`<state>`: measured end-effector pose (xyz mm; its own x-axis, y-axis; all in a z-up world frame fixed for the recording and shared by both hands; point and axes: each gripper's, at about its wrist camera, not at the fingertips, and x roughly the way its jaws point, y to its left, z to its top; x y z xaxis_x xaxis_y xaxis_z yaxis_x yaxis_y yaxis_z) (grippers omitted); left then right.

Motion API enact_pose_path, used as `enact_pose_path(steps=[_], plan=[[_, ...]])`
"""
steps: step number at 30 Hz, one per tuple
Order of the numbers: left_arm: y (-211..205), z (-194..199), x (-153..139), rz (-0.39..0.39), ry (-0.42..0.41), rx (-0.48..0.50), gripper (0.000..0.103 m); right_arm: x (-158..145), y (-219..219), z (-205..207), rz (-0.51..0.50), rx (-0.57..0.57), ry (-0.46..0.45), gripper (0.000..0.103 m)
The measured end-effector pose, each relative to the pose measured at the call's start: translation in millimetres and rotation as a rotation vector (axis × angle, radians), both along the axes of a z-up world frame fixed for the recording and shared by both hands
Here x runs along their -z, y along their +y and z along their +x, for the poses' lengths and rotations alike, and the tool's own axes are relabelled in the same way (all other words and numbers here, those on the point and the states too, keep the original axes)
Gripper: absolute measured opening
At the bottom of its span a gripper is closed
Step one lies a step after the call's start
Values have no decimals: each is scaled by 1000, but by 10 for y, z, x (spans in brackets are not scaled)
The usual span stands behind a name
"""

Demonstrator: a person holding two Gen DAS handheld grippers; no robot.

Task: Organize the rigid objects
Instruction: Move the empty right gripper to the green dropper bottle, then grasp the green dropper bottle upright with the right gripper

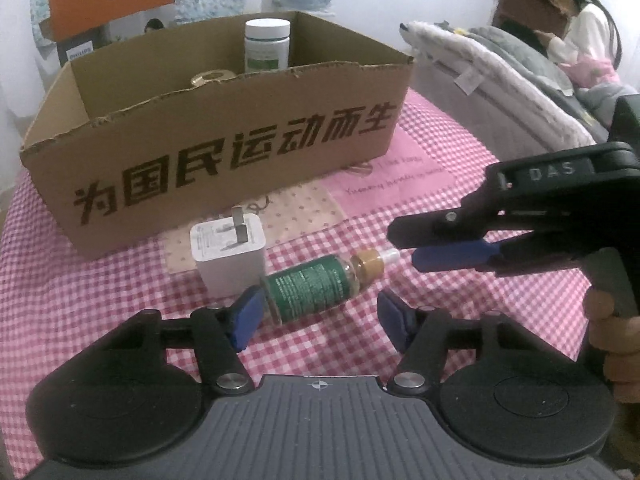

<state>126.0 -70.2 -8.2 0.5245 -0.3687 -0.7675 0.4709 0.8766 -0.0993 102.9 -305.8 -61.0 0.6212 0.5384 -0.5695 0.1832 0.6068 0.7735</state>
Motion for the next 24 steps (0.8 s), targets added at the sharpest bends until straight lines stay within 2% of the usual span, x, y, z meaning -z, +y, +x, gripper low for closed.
enact_pose_path(steps=[6, 11, 19, 24], plan=[[-14, 41, 50, -15, 5, -1, 60, 101, 79, 143, -2, 3, 17, 39], [-44, -41, 51, -59, 47, 51, 57, 154, 167, 248, -4, 3, 33, 35], [-128, -136, 2, -3, -17, 66, 57, 111, 135, 427, -54, 7, 48, 35], [-198, -90, 19, 12, -33, 61, 50, 66, 143, 582, -73, -13, 68, 33]])
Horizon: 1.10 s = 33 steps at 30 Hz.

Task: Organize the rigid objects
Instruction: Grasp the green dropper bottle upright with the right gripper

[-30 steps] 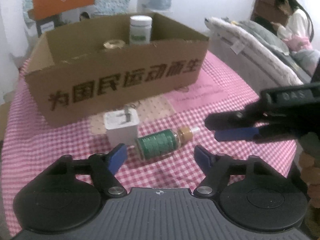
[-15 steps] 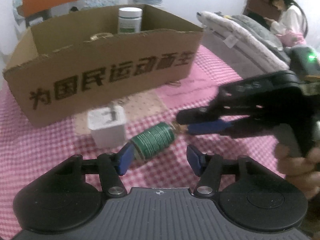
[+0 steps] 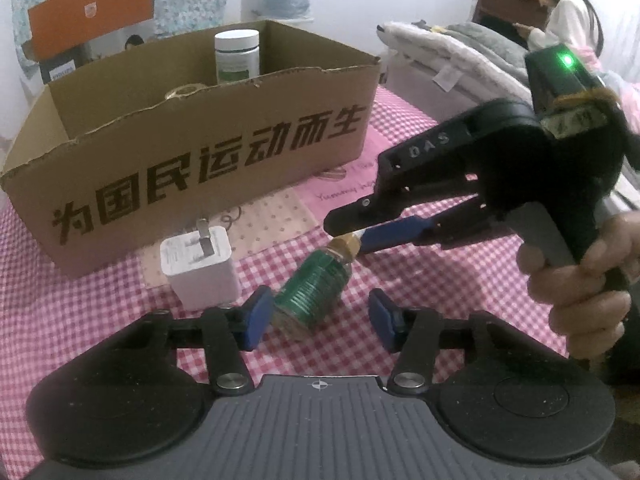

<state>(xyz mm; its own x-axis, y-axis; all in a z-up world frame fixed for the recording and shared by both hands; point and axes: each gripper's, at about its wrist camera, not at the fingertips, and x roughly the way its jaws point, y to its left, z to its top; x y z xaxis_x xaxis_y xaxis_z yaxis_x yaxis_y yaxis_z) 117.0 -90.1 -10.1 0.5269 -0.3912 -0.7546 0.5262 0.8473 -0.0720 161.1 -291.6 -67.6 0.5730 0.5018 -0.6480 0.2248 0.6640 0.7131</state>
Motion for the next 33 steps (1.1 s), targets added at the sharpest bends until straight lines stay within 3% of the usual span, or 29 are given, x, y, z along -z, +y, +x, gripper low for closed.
enact_pose_path(steps=[4, 13, 18, 27, 33], plan=[[-49, -31, -10, 5, -4, 37, 43, -29, 7, 116, -13, -16, 20, 28], [-185, -15, 24, 43, -20, 71, 43, -112, 131, 317, -99, -99, 20, 21], [-205, 30, 50, 48, -9, 76, 42, -204, 180, 197, -87, -120, -67, 16], [-155, 38, 69, 21, 25, 50, 33, -607, 489, -145, -261, -226, -237, 10], [-140, -27, 42, 23, 15, 42, 33, -701, 572, -276, -306, -257, -271, 10]])
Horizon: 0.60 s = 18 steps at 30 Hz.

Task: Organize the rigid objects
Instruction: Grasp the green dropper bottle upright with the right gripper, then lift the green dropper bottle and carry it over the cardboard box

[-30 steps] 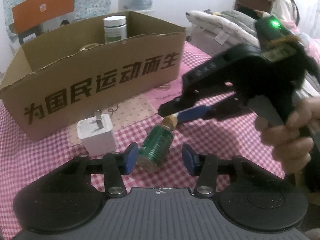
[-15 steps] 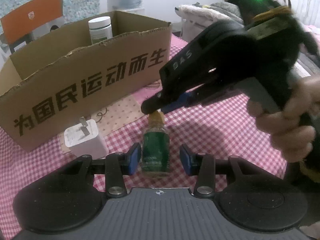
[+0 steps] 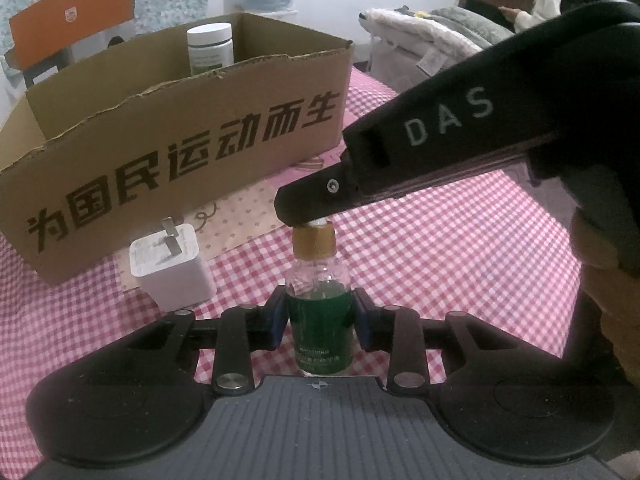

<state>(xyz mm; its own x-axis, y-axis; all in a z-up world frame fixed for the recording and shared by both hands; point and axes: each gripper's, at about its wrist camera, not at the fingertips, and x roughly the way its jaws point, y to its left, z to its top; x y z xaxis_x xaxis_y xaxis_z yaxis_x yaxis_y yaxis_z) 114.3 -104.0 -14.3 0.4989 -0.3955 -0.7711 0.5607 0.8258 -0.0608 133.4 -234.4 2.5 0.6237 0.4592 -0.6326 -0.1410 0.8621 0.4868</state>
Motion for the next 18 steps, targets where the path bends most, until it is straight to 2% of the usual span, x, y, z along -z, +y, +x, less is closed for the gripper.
enact_pose_path(steps=[10, 18], plan=[[46, -48, -32, -14, -25, -6, 32, -11, 20, -116, 22, -21, 19, 10], [72, -115, -26, -28, -40, -5, 31, -57, 109, -167, -37, -48, -3, 12]])
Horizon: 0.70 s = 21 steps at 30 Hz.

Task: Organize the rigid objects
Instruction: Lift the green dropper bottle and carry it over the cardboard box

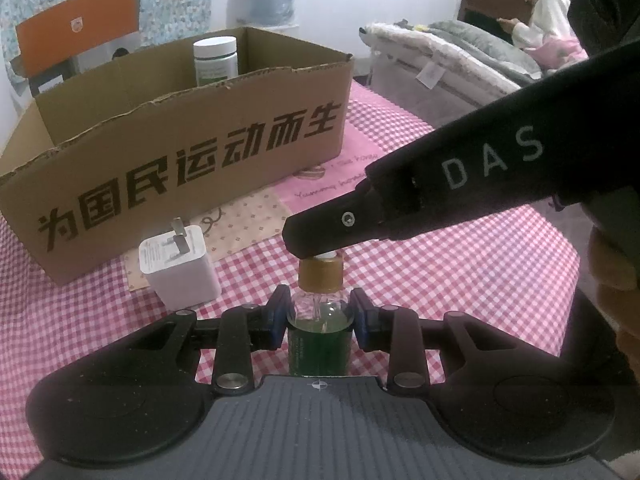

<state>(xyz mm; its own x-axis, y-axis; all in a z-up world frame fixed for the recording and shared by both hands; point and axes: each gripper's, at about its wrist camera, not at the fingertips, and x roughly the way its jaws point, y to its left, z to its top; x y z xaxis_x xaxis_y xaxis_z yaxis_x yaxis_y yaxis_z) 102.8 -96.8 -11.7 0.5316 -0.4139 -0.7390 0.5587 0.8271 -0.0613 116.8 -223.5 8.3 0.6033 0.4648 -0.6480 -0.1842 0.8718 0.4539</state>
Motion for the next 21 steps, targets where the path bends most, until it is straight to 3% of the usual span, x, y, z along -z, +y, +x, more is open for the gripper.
enact_pose_path(steps=[11, 17, 21], plan=[[52, -80, 44, -17, -13, 0, 31, 27, 86, -15, -58, -23, -9, 18], [121, -110, 1, -43, -11, -9, 31, -36, 98, -57, -35, -36, -14, 11], [191, -146, -184, -64, -46, -20, 31, -221, 166, -119, -53, -62, -67, 11]])
